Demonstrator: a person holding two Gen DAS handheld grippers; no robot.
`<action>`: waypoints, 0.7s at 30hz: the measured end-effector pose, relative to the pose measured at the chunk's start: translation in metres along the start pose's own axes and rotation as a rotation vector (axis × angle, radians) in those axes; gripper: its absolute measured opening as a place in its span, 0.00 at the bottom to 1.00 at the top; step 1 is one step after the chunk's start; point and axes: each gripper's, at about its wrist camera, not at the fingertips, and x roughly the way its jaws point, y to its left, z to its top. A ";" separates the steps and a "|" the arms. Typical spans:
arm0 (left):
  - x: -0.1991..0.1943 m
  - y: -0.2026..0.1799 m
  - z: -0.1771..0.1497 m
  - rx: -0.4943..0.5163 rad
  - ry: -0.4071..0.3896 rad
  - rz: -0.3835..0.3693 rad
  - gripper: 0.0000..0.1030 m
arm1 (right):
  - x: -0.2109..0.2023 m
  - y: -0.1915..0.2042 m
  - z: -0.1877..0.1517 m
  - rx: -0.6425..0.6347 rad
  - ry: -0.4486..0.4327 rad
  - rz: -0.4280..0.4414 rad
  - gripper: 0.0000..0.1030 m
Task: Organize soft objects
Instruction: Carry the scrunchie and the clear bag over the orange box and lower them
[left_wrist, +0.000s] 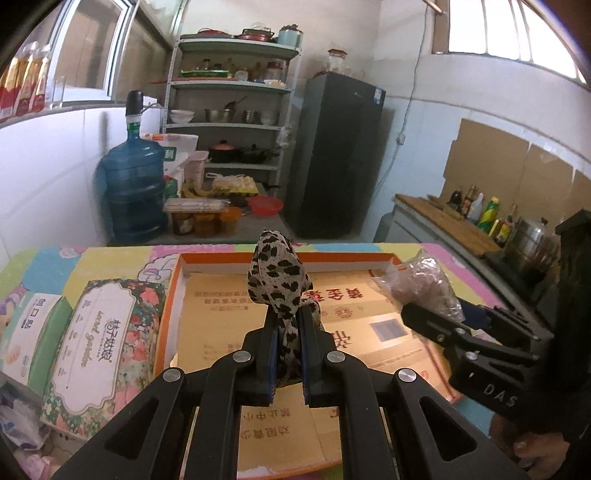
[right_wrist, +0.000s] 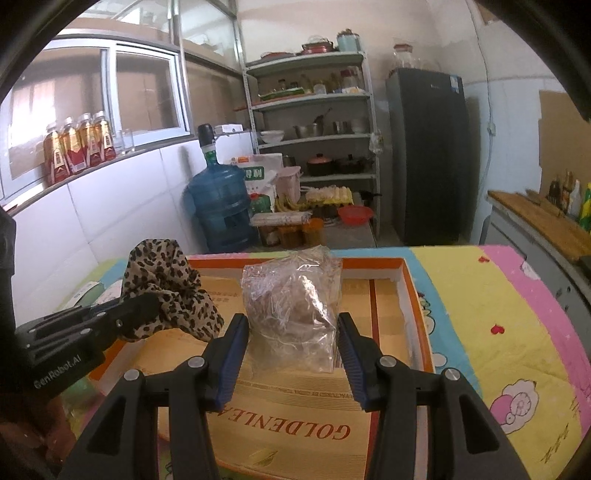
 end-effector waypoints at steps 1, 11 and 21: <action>0.003 0.000 0.000 0.004 0.004 0.009 0.09 | 0.002 -0.002 0.000 0.005 0.006 0.000 0.48; 0.024 -0.002 -0.005 0.003 0.037 0.013 0.09 | 0.021 -0.010 -0.006 0.022 0.088 0.013 0.48; 0.038 0.003 -0.011 -0.012 0.082 0.000 0.09 | 0.037 -0.014 -0.011 0.034 0.163 0.015 0.48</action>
